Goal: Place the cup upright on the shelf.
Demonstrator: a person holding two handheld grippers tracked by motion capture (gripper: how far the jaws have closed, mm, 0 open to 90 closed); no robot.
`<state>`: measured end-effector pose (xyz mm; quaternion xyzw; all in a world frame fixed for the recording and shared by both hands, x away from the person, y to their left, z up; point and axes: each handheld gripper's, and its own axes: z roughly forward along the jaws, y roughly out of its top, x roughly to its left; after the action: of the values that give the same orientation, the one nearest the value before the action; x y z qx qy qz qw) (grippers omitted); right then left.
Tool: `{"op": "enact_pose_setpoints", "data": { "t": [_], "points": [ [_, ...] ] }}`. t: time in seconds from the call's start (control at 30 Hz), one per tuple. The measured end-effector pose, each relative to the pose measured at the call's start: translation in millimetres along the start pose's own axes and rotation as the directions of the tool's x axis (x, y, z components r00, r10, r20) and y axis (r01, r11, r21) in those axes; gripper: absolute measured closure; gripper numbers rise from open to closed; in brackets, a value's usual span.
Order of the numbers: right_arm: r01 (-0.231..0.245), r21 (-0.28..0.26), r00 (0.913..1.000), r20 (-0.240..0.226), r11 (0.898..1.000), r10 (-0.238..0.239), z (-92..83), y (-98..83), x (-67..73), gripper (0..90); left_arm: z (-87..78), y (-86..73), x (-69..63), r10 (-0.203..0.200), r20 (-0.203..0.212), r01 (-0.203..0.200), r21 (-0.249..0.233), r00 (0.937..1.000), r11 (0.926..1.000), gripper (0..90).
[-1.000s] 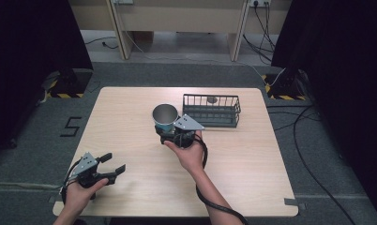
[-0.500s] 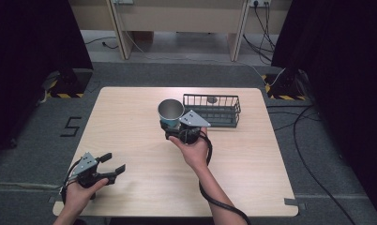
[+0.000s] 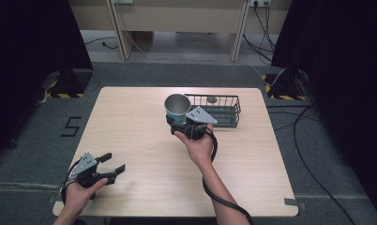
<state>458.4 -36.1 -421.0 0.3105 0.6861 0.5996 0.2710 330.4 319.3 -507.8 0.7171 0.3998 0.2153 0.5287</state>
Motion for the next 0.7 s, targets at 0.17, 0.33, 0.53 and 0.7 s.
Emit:
{"op": "enact_pose_setpoints", "data": {
  "t": [0.17,0.33,0.53,0.7],
  "points": [
    [-0.007,-0.008,0.9999,0.015,1.000,0.007,-2.3,2.3,-5.8,19.8,0.0,0.0,0.0,0.000,0.000,0.000,-0.001,1.0000,1.0000,18.7],
    [-0.016,-0.012,0.9990,0.041,1.000,0.016,-6.1,3.7,-15.4,19.8,0.0,0.0,0.1,0.000,-0.001,0.000,-0.001,1.0000,1.0000,18.7],
    [-0.025,-0.015,0.9976,0.064,1.000,0.025,-9.4,4.9,-23.5,19.7,-0.2,-0.1,0.2,0.000,-0.002,0.000,-0.001,1.0000,1.0000,18.8],
    [-0.027,-0.018,0.9951,0.094,0.999,0.029,-14.0,7.3,-34.9,19.7,-0.1,0.0,0.2,0.000,-0.003,0.000,-0.001,1.0000,1.0000,18.9]
  ]
}}
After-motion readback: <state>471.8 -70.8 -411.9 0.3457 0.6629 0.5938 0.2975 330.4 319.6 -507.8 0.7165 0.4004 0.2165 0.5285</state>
